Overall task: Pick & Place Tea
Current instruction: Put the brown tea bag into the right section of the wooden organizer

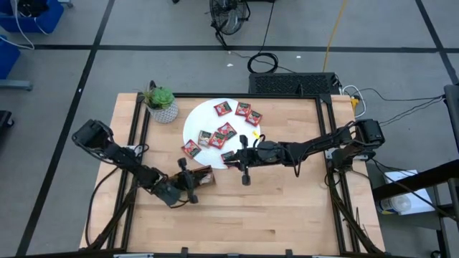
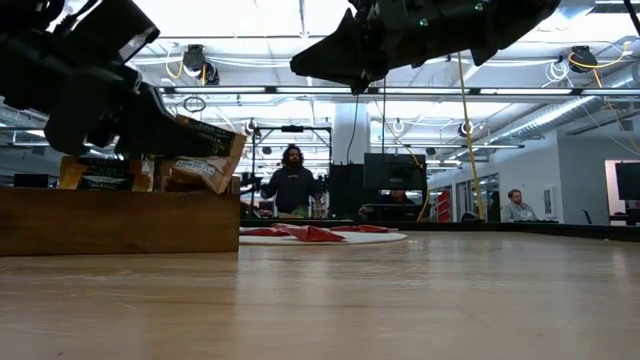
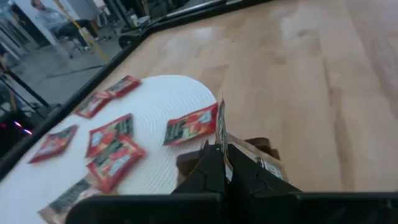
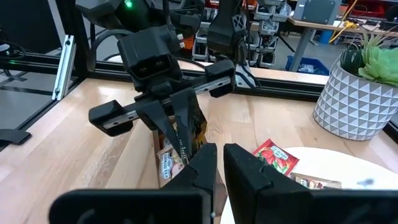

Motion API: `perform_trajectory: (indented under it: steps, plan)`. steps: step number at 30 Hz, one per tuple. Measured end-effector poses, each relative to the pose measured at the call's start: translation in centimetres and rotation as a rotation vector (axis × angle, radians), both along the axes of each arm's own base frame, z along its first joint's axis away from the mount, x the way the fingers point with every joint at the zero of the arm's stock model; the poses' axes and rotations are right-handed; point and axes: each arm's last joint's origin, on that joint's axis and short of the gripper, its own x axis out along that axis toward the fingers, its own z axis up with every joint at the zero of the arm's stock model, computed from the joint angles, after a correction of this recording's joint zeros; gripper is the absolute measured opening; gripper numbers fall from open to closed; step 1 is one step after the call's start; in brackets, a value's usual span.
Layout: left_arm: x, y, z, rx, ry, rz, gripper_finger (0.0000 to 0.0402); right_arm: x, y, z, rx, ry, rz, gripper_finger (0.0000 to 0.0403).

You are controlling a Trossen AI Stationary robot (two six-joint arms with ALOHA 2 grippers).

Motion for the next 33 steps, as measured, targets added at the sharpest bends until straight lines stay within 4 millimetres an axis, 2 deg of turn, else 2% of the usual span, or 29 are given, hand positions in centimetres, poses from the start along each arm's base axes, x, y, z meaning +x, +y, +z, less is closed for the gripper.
perform_trajectory:
  steps: [9,15,33]
  plan:
    - [-0.1,-0.2,0.2,0.105,0.008,-0.001,0.0001,0.0,0.0,0.0,-0.001,0.005,0.000,0.0018]
    - [0.0,-0.6,0.0,-0.039,0.029,-0.123,0.0001,0.0,0.0,-0.1,-0.006,0.006,0.001,0.0018]
    - [-0.4,0.3,-1.0,-0.106,0.098,-0.034,0.0008,0.0,0.0,-0.1,-0.023,0.004,0.005,0.0018]
